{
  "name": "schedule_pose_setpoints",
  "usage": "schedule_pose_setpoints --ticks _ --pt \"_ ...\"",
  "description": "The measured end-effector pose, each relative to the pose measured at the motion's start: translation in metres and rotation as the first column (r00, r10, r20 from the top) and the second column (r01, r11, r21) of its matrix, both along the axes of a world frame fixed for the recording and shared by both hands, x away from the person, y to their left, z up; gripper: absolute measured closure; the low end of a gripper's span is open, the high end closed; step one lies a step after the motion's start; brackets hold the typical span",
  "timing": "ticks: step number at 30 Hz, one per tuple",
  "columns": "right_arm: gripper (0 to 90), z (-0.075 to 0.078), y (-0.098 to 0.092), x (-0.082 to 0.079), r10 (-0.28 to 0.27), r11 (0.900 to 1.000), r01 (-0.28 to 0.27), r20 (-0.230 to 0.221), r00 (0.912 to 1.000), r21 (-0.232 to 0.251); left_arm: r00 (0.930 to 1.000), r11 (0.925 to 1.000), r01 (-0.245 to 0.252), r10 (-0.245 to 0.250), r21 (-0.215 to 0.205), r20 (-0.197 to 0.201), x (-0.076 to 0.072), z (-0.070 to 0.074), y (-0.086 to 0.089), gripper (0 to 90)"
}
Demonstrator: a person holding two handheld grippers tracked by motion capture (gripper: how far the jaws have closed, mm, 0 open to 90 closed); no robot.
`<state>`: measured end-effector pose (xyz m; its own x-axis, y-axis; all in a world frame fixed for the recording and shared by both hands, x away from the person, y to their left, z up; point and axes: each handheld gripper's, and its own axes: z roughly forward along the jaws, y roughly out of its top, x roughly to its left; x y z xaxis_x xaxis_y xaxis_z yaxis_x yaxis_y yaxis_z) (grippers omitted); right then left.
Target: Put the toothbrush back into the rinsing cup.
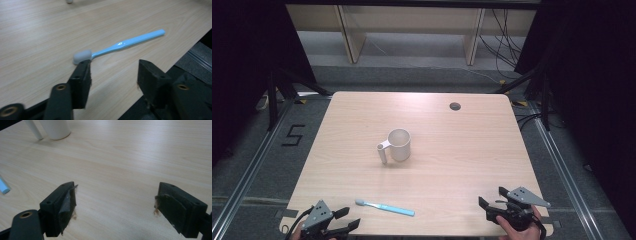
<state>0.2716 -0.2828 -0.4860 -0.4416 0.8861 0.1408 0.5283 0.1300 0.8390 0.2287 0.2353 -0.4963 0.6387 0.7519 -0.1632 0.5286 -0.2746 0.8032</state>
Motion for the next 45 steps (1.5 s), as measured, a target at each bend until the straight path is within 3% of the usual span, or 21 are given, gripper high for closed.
schedule_pose_setpoints --ticks 4,12,15,16,20,22,23,25,27,28,30,31,34,38,40,45 --pt "17.6 0.000 -0.001 0.000 0.003 1.000 -0.003 0.002 1.0000 0.000 0.9992 0.9994 0.035 -0.035 0.002 0.019 0.000 -0.003 -0.005 70.6" --pt "18.8 0.000 0.002 0.001 0.026 1.000 -0.026 0.007 0.9996 -0.010 0.9981 0.9979 0.057 -0.058 0.029 0.022 0.011 0.000 -0.016 87.1" --pt "19.5 0.001 0.002 0.000 0.031 0.999 -0.031 0.000 0.9995 -0.011 0.9964 0.9951 0.081 -0.082 0.057 0.021 0.018 -0.001 -0.021 88.6" --pt "19.6 0.000 0.003 0.001 0.028 1.000 -0.028 -0.010 0.9996 0.010 0.9972 0.9967 0.073 -0.073 0.035 0.011 0.018 -0.003 -0.025 88.8" --pt "19.7 0.000 0.003 0.001 0.032 0.999 -0.032 -0.016 0.9994 0.022 0.9957 0.9926 0.092 -0.093 0.079 0.003 0.025 -0.006 -0.028 89.1" --pt "19.8 0.000 0.002 0.001 0.029 1.000 -0.029 -0.003 0.9996 0.009 0.9962 0.9936 0.087 -0.087 0.073 -0.007 0.027 -0.007 -0.031 89.1" --pt "19.9 0.000 0.002 0.001 0.032 0.999 -0.032 -0.004 0.9995 0.005 0.9975 0.9968 0.071 -0.071 0.038 0.001 0.028 -0.009 -0.033 89.1" --pt "20.0 0.000 0.002 0.001 0.031 1.000 -0.031 0.001 0.9995 0.000 0.9956 0.9920 0.093 -0.093 0.085 -0.012 0.032 -0.008 -0.032 89.2" --pt "20.1 -0.001 0.003 0.001 0.035 0.999 -0.035 -0.010 0.9993 0.023 0.9976 0.9951 0.069 -0.069 0.071 -0.009 0.034 -0.010 -0.034 89.2" --pt "20.1 -0.001 0.003 0.001 0.036 0.999 -0.036 -0.012 0.9993 0.025 0.9962 0.9909 0.087 -0.087 0.102 -0.011 0.037 -0.011 -0.032 89.2" --pt "20.2 0.000 0.002 0.000 0.033 0.999 -0.033 -0.011 0.9994 0.008 0.9976 0.9951 0.068 -0.068 0.071 -0.013 0.038 -0.012 -0.036 89.2" --pt "20.3 0.000 0.002 0.001 0.034 0.999 -0.034 -0.002 0.9994 0.012 0.9965 0.9923 0.083 -0.081 0.092 -0.021 0.040 -0.012 -0.034 89.2" --pt "20.6 0.000 0.001 0.000 0.031 0.999 -0.031 0.000 0.9995 0.008 0.9972 0.9921 0.075 -0.074 0.100 -0.009 0.044 -0.014 -0.036 89.2" --pt "20.8 0.000 0.002 0.001 0.037 0.999 -0.037 -0.005 0.9993 0.010 0.9968 0.9889 0.080 -0.077 0.126 -0.022 0.047 -0.014 -0.034 89.3" --pt "20.8 0.000 0.002 0.000 0.036 0.999 -0.036 -0.011 0.9993 0.011 0.9971 0.9915 0.075 -0.073 0.106 -0.022 0.047 -0.016 -0.035 89.3" --pt "21.3 -0.001 0.003 0.000 0.034 0.999 -0.033 -0.025 0.9991 0.016 0.9971 0.9906 0.072 -0.069 0.116 -0.031 0.050 -0.018 -0.035 89.4"
